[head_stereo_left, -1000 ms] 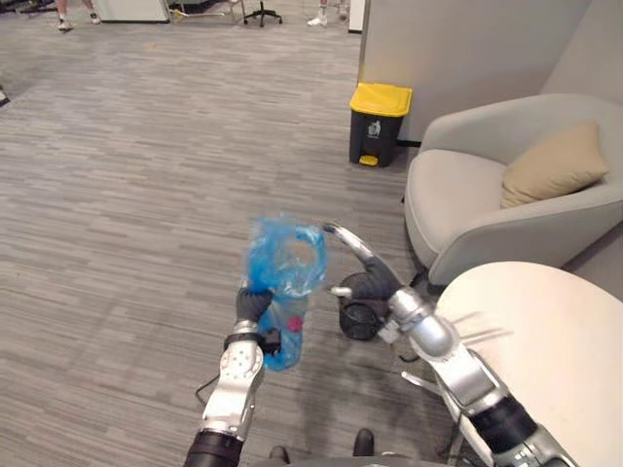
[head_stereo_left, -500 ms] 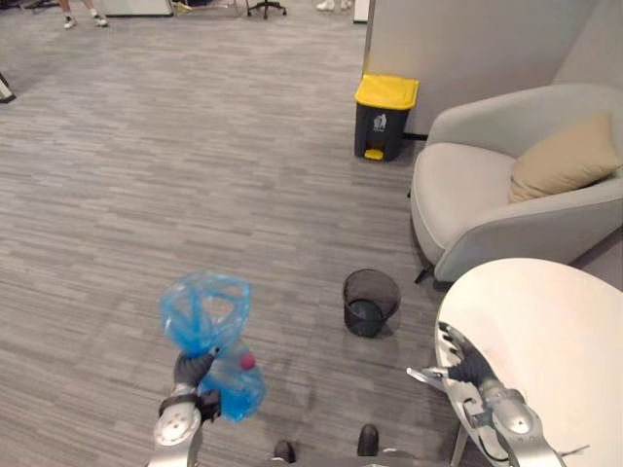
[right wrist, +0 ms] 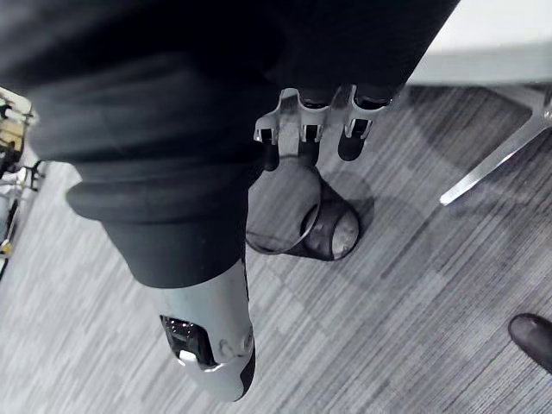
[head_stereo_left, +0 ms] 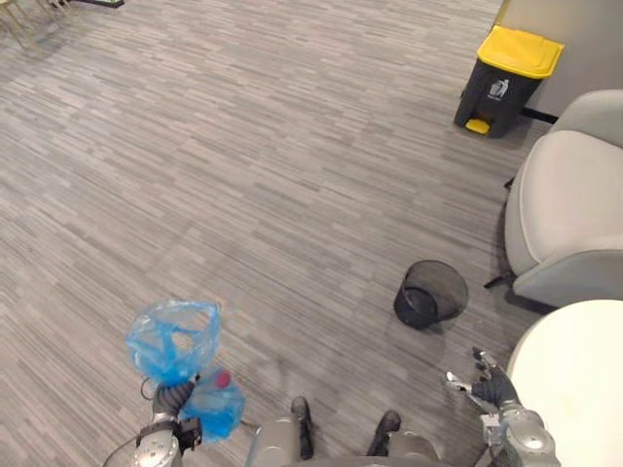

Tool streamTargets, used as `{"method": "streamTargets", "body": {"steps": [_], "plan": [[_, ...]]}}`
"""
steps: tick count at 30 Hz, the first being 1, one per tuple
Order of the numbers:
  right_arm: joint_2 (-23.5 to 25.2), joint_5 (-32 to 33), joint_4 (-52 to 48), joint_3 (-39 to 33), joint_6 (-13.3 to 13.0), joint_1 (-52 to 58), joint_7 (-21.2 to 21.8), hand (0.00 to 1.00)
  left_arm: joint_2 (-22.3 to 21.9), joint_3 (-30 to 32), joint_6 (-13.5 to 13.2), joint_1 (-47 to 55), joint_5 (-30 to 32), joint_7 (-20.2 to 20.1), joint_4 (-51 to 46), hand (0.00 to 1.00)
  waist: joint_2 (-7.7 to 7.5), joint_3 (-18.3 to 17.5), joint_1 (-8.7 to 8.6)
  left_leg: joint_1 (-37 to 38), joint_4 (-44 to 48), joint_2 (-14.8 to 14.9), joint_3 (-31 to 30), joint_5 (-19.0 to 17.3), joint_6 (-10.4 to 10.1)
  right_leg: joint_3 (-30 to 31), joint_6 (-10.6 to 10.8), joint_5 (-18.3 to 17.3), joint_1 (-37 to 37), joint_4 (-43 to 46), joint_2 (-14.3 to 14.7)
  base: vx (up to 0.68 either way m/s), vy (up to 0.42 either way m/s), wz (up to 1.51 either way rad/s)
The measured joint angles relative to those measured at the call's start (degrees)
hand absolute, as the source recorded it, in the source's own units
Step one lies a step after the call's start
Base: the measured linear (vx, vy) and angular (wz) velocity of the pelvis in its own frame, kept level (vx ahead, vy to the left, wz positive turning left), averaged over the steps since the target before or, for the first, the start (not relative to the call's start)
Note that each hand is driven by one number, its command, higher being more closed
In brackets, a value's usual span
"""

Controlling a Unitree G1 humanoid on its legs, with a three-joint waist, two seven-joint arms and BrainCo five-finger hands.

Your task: Gather rubbish on tea table into small bin, then transfer packed bag to large trash can.

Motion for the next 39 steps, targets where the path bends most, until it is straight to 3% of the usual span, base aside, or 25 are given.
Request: {"method": "streamTargets", "body": {"steps": [1, 2, 3, 7, 10, 12, 13, 14, 15, 17, 20, 21, 23, 24, 25, 27, 28, 29, 30, 31, 32, 33, 36, 38, 39], "plan": [[0.2, 0.0, 0.0, 0.0, 0.0, 0.0, -0.1, 0.0, 0.1, 0.0, 0.0, 0.0, 0.0, 0.0, -0.1, 1.0, 0.31, 0.1, -0.2, 0.4, 0.4, -0.1, -0.5, -0.5, 0.3, 2.8, -2.3, 1.9, -2.6, 5.3, -0.3, 0.28, 0.098, 0.26], [1.0, 0.0, 0.1, 0.0, 0.0, -0.1, -0.5, 0.0, 0.9, -0.1, 0.0, -0.4, 0.0, 0.3, -0.3, 1.0, 0.93, 1.1, -0.91, 2.3, 0.4, 0.0, -2.1, -1.1, 0.6, 6.9, -0.8, 0.1, -6.3, 10.7, 0.6, 0.29, 0.047, 0.43], [1.9, 0.1, 0.1, 0.0, -0.1, 0.0, -1.0, 0.0, 1.9, -0.3, -0.1, -0.4, -0.1, 1.1, -0.8, 1.0, 0.16, 1.6, -1.57, 3.2, -0.3, 0.1, -3.3, -1.6, 0.7, 7.9, 0.3, -2.5, -8.3, 9.7, 2.7, 0.31, 0.011, 0.48], [2.2, 0.3, 0.1, -0.7, -0.1, -0.1, -1.4, 0.0, 2.9, -1.5, -0.3, -3.9, -0.8, 2.3, -0.5, 1.0, -1.34, 2.9, -3.31, 6.1, -2.9, -0.1, -6.7, -3.6, -0.2, 8.1, 1.6, -2.5, -14.1, -1.8, 7.7, 0.35, -0.083, 0.52], [2.2, 0.6, -0.3, -0.7, -0.1, 2.1, -1.7, 0.0, 2.9, -2.9, -0.5, -6.0, -1.0, 2.5, -0.2, 1.0, -1.43, 2.6, -4.41, 12.4, -5.6, -0.8, -9.0, -6.6, -3.3, 8.4, -1.9, 1.1, -14.7, -5.7, 9.1, 0.55, -0.173, 0.61], [2.0, 0.6, -1.0, -0.7, 0.0, 2.4, -1.5, 0.0, 1.2, -3.7, -0.5, -6.0, -1.0, 2.2, -0.1, 1.0, 1.72, 1.6, -5.62, 13.5, 0.4, 3.4, -8.3, -5.6, -8.1, 6.3, -4.3, -1.9, -11.3, -2.8, 11.3, 0.7, -0.196, 0.43], [2.2, 0.6, -1.5, -0.5, 0.0, 2.5, -1.2, 0.0, 0.8, -3.7, -0.5, -6.1, -1.0, 2.2, -0.2, 1.0, 2.18, 1.7, -5.48, 11.9, 4.8, 4.5, -7.3, -3.8, -10.4, 5.7, -4.8, -2.5, -10.1, -3.0, 11.7, 0.87, -0.256, 0.04], [2.2, 0.5, -3.0, -0.3, 0.0, 2.7, -0.9, 0.0, -0.4, -3.7, -0.5, -6.3, -1.0, 2.1, -0.2, 1.0, 3.46, 2.1, -5.26, 7.5, 17.1, 6.9, -6.5, 2.6, -10.4, 5.2, -5.7, -3.1, -5.9, -5.9, 14.1, 0.84, -0.282, -0.19], [2.5, 0.6, -3.8, 0.0, 0.0, 2.6, -1.0, 0.0, -0.5, -4.3, -0.4, -6.3, -1.0, 1.7, -0.2, 1.0, 3.48, 2.1, -4.34, 3.8, 27.3, 10.1, -5.0, 3.5, -9.7, 5.6, -6.0, -3.3, -0.3, -10.2, 16.6, 0.84, -0.265, -0.21], [2.9, 0.6, -7.1, -0.1, 0.0, 3.0, -1.1, 0.0, -0.4, -5.3, -0.5, -6.3, -1.0, 0.9, -0.9, 1.0, 2.34, 2.7, -3.97, 0.1, 35.0, 11.7, -1.9, 2.0, -7.4, 6.4, -6.0, -3.3, 8.8, -17.2, 18.3, 0.63, -0.147, -0.13], [2.6, 0.6, -10.4, -0.1, -0.6, 1.7, -1.5, 0.0, -0.4, -5.4, -0.7, -6.9, -0.9, 0.0, -4.2, 1.0, -0.42, 3.1, -1.49, -9.1, 31.4, 9.5, 4.1, -1.2, -2.0, 11.3, -6.0, -3.3, 17.8, -25.5, 18.1, 0.63, -0.064, -0.41], [2.6, 0.6, -10.0, -0.1, -0.5, 0.8, -1.6, 0.0, -0.3, -5.4, -0.9, -7.0, -0.9, -0.1, -4.4, 1.0, -0.74, 3.3, -1.1, -11.4, 28.8, 8.3, 3.7, -1.2, -1.8, 12.4, -6.1, -3.4, 18.9, -26.3, 17.9, 0.7, 0.087, -0.85], [2.6, 0.6, -7.4, 0.0, -0.5, -2.3, -2.4, 0.0, -0.5, -5.4, -0.9, -6.7, -0.9, -0.3, -4.6, 1.0, -1.18, 3.6, 0.77, -16.3, 11.2, 3.9, 0.1, 1.9, -4.7, 16.1, -5.4, -3.8, 21.3, -27.0, 16.6, 0.66, 0.164, -1.12], [2.6, 0.5, -5.2, -0.1, -0.5, -2.9, -2.4, 0.0, -0.6, -5.4, -1.0, -5.8, -0.8, -0.3, -4.4, 1.0, 0.16, 3.1, 1.83, -14.6, -5.5, 2.6, -4.4, 9.6, -6.1, 18.8, -3.9, -4.8, 23.2, -26.9, 17.1, 0.69, 0.267, -1.39], [2.7, 0.3, -2.9, -0.1, -0.4, -3.0, -2.4, 0.0, -0.7, -5.2, -1.1, -4.1, -0.7, -0.2, -4.0, 1.0, 1.51, 2.0, 2.58, -13.0, -9.0, 4.0, -7.4, 21.7, -6.8, 22.3, -1.8, -7.5, 25.4, -25.8, 17.8, 0.67, 0.287, -1.36], [5.0, -0.1, -0.2, 0.0, -0.1, -3.6, -2.1, 0.0, 0.3, -3.8, -0.5, -5.2, -0.4, -0.2, -2.9, 1.0, -2.17, 0.8, 1.97, -14.0, -2.3, 2.3, -4.1, 14.9, -4.1, 26.3, 0.0, -8.6, 22.3, -18.9, 13.8, 0.55, 0.215, -0.87], [5.0, -0.2, -0.2, 0.0, -0.1, -3.5, -2.1, 0.0, 0.0, -3.8, -0.5, -5.2, -0.3, -0.3, -3.5, 1.0, -2.3, 0.7, 1.69, -14.0, 0.1, 2.7, -3.0, 12.7, -3.5, 27.5, 1.3, -8.0, 21.1, -15.6, 13.3, 0.6, 0.192, -0.85], [5.0, -0.4, -0.2, 0.0, -0.1, -3.5, -2.2, 0.0, -0.4, -3.8, -0.5, -4.9, -0.2, -0.3, -4.3, 1.0, -2.81, 0.9, 1.42, -12.3, 3.8, 3.0, -0.7, 8.8, -2.3, 29.4, 5.5, -5.9, 19.1, -8.5, 12.0, 0.6, 0.209, -1.01], [5.0, -1.7, 0.0, 0.1, 0.0, -3.7, -2.2, 0.0, -0.3, -3.8, -0.3, -4.5, -0.2, -0.3, -4.2, 1.0, -3.2, 1.1, 0.85, -8.3, 4.7, 3.2, 1.6, 5.6, -1.6, 29.5, 13.6, -3.1, 16.0, 1.4, 10.2, 0.58, 0.194, -0.98], [5.0, -2.1, 0.2, 0.1, 0.0, -3.9, -2.2, 0.0, -0.2, -3.7, -0.2, -4.3, -0.2, -0.2, -4.1, 1.0, -3.19, 1.1, 0.07, -6.3, 4.5, 3.4, 2.4, 4.5, -1.5, 29.0, 13.3, -2.9, 14.1, 6.5, 9.7, 0.54, 0.155, -0.88], [4.9, -2.3, 0.3, 0.3, 0.0, -4.0, -2.3, 0.0, 0.1, -3.7, -0.2, -4.2, -0.2, -0.1, -4.2, 1.0, -2.93, 1.2, -0.16, -1.5, 2.8, 4.1, 4.2, 2.7, -1.5, 26.1, 10.9, -4.3, 9.5, 15.2, 9.0, 0.47, 0.096, -0.89], [4.7, -2.3, 0.5, 0.9, 0.0, -4.2, -2.4, 0.0, 0.3, -3.7, -0.2, -4.3, -0.2, 0.2, -4.2, 1.0, -2.59, 1.3, -0.32, 3.5, -0.1, 5.0, 6.3, 1.4, -1.9, 21.0, 6.3, -6.4, 4.6, 18.5, 8.1, 0.45, 0.071, -0.97], [4.2, -2.4, 0.7, 2.7, 0.0, -5.6, -2.5, 0.0, 1.2, -3.6, -0.3, -4.5, -0.4, 0.9, -4.1, 1.0, -1.1, 1.9, -0.92, 12.4, -7.7, 6.8, 10.7, 1.3, -3.8, 8.1, 1.0, -9.1, -5.6, 10.8, 7.3, 0.48, -0.018, -0.7], [3.7, -2.5, 1.1, 2.4, 0.1, -5.6, -2.6, 0.0, 2.1, -3.3, -0.3, -5.0, -0.4, 1.0, -3.4, 1.0, -1.64, 1.8, -2.03, 16.9, -11.3, 6.8, 12.4, 1.5, -6.0, 2.5, -0.3, -4.5, -10.4, -4.2, 8.2, 0.62, -0.119, -0.17], [3.1, -2.5, 1.5, 2.1, 0.4, -5.6, -2.8, 0.0, 2.3, -3.0, -0.3, -5.7, -0.4, 1.1, -2.3, 1.0, -2.64, 1.4, -2.79, 19.6, -12.4, 6.7, 12.7, 0.8, -8.0, 1.8, -3.1, 5.1, -11.0, -13.7, 10.3, 0.59, -0.138, 0.1]]}}
